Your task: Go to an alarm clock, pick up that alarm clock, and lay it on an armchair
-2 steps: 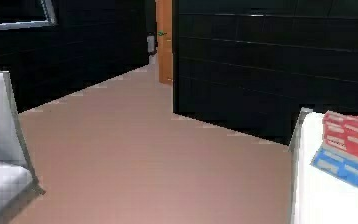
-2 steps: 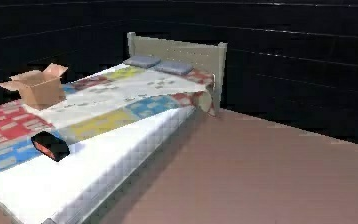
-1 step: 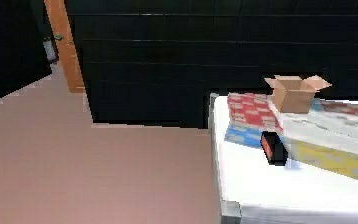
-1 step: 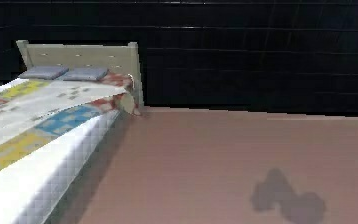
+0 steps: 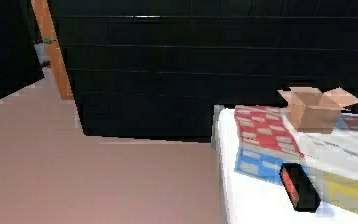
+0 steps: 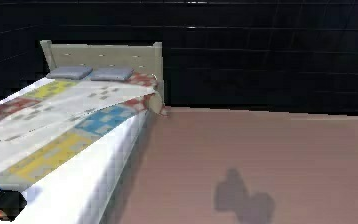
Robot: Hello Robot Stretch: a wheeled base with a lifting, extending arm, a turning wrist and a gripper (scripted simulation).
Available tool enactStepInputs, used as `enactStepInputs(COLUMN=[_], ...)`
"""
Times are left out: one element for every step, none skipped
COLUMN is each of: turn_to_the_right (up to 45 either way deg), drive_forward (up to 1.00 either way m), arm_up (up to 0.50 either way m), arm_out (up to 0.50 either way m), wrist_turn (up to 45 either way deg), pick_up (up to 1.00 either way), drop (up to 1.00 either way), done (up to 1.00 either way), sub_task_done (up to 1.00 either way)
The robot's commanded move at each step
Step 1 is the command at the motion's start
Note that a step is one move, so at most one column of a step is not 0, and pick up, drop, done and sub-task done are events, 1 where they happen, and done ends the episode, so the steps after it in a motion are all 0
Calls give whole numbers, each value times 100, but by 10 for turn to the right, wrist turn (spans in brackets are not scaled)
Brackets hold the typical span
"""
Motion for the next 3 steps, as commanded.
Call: enactStepInputs(turn_to_the_right=[-450, 450, 450], drive_forward=[0, 0, 0], arm_up=[0, 0, 0], arm_out=[0, 0, 0], wrist_turn=[0, 0, 0], pick_up=[0, 0, 0], drop=[0, 0, 0], done=[0, 0, 0], sub_task_done=[0, 0, 0])
